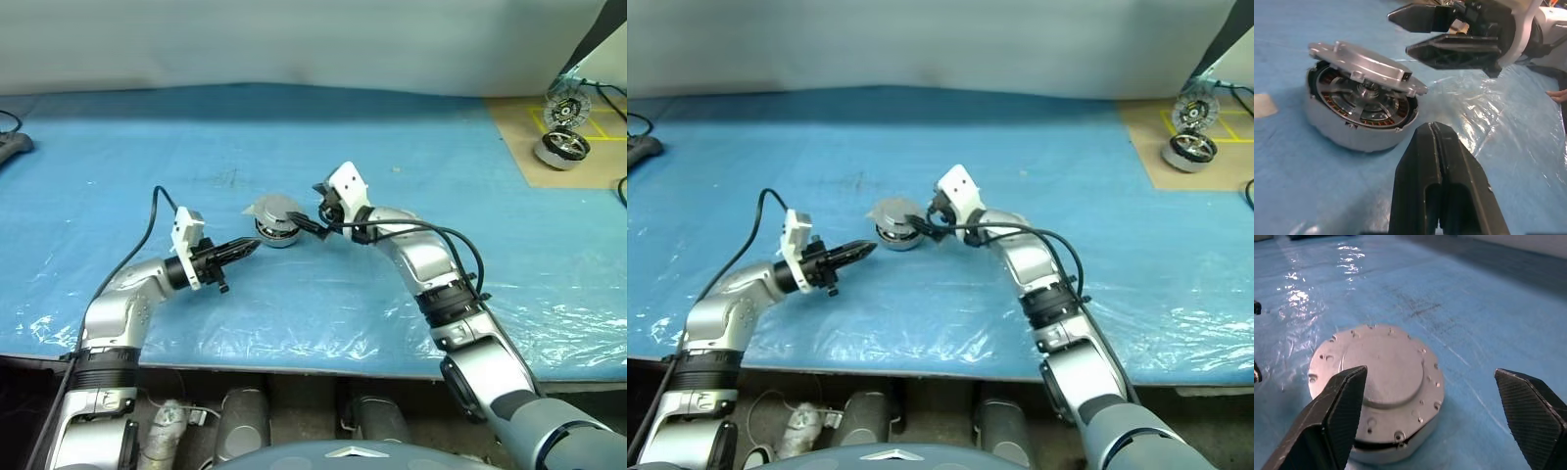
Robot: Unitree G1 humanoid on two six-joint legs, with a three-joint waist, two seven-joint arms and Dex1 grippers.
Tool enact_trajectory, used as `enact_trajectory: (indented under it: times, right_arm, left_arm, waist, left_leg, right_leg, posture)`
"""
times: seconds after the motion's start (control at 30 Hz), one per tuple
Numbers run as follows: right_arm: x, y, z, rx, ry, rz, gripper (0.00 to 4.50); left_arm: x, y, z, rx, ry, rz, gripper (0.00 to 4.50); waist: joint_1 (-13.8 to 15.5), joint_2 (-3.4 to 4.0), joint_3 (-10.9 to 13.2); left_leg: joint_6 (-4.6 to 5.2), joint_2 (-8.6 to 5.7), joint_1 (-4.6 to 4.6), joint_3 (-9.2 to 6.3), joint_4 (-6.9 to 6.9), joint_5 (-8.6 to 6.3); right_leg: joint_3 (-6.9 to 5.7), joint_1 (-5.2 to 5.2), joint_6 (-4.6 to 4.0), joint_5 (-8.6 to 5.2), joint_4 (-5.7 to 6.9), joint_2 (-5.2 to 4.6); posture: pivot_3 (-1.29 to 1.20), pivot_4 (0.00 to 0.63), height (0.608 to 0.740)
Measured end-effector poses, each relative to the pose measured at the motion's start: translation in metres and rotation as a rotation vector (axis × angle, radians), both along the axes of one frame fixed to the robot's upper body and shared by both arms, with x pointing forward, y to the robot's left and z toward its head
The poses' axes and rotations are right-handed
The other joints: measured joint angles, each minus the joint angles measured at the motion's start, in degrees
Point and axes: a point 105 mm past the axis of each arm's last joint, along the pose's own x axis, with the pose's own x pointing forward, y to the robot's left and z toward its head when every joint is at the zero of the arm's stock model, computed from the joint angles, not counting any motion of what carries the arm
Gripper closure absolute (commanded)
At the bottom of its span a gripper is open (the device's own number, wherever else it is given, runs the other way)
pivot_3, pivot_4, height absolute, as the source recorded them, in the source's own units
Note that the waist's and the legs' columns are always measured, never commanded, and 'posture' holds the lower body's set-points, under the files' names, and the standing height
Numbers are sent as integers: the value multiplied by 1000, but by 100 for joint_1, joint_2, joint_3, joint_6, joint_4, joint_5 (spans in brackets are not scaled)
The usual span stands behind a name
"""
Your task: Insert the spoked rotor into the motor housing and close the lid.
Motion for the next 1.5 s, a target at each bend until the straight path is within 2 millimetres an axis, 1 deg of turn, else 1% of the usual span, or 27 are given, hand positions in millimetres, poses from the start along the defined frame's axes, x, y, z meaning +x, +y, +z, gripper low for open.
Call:
enact_trajectory:
  times: [0.13, 0.3, 0.33, 0.47, 0.67, 0.77, 0.87, 0.97, 1.0, 1.03, 1.07, 1.37, 1.5]
  right_arm:
    - [-7, 14, 0, 42, 32, 80, 24]
    - [-14, 29, -3, 72, 39, 146, 24]
    - [-12, 30, -5, 67, 40, 142, 24]
    - [6, 25, -19, 29, 26, 10, 24]
    - [7, 27, -20, 22, -12, 3, 24]
    - [5, 27, -23, 24, -3, 10, 24]
    - [3, 28, -26, 23, 5, 19, 24]
    - [1, 30, -31, 16, 12, 26, 612]
    - [0, 31, -33, 15, 16, 30, 892]
    - [-1, 31, -37, 11, 21, 29, 1287]
    - [-2, 31, -38, 10, 18, 30, 1536]
    - [-5, 28, -42, -4, 20, 48, 1534]
    - [-8, 28, -42, -7, 29, 71, 1534]
  left_arm:
    - [-4, 13, -3, 12, 11, 43, 4500]
    - [-6, 13, -1, 22, -1, 57, 4500]
    - [-6, 12, -1, 24, -4, 56, 4500]
    - [-5, 10, 0, 32, -14, 61, 4500]
    - [-4, 9, -1, 33, -7, 61, 4500]
    - [-10, 7, -5, 62, 10, 33, 4500]
    - [-10, 7, -6, 71, 13, 30, 4500]
    - [-9, 8, -4, 77, 8, 34, 4500]
    - [-9, 8, -4, 77, 8, 34, 4500]
    - [-9, 8, -5, 78, 9, 32, 4500]
    - [-10, 8, -5, 81, 11, 30, 4500]
    - [-12, 9, -7, 90, 20, 18, 4500]
    - [-12, 9, -7, 90, 19, 19, 4500]
  waist:
    - [2, 0, 0]
    - [7, 0, 0]
    - [5, 0, 0]
    - [-2, 0, 0]
    - [-6, 0, 0]
    - [-4, 0, 0]
    - [-5, 0, 0]
    - [-6, 0, 0]
    - [-7, 0, 0]
    - [-7, 0, 0]
    - [-6, 0, 0]
    - [-5, 0, 0]
    - [-4, 0, 0]
  left_leg:
    - [1, -2, 2, 1, 19, 0]
    - [1, -1, 7, 1, 25, 0]
    - [1, 0, 7, 1, 25, 0]
    - [1, -1, 9, 2, 26, 0]
    - [0, -1, 8, 2, 25, 0]
    - [1, 0, 9, 2, 26, 0]
    - [1, 1, 13, 2, 26, 0]
    - [1, 0, 14, 2, 26, 0]
    - [1, 0, 13, 2, 26, 0]
    - [1, 0, 13, 2, 26, 0]
    - [1, 0, 13, 2, 26, 0]
    - [1, 0, 61, 3, 20, -1]
    - [1, 0, 64, 3, 20, -1]
  right_leg:
    - [9, 3, 1, 0, 4, -2]
    - [9, 9, 0, 0, 13, -2]
    - [9, 9, 0, 0, 13, -2]
    - [10, 9, 0, 1, 15, -2]
    - [10, 9, 0, 1, 15, -1]
    - [10, 9, 0, 1, 15, -1]
    - [10, 10, -1, 1, 17, 0]
    - [11, 11, -1, 1, 18, 0]
    - [11, 11, 0, 1, 18, 0]
    - [11, 11, -1, 1, 18, 0]
    - [11, 11, 0, 1, 18, 0]
    - [13, 56, -1, -1, 11, -1]
    - [14, 58, -1, -1, 13, -1]
  posture:
    - [0, 150, 740]
    - [0, 150, 740]
    - [0, 150, 740]
    - [0, 150, 740]
    - [0, 150, 740]
    - [0, 150, 740]
    - [0, 150, 740]
    - [0, 150, 740]
    - [0, 150, 740]
    - [0, 150, 740]
    - [0, 150, 740]
    - [0, 150, 740]
    - [0, 150, 740]
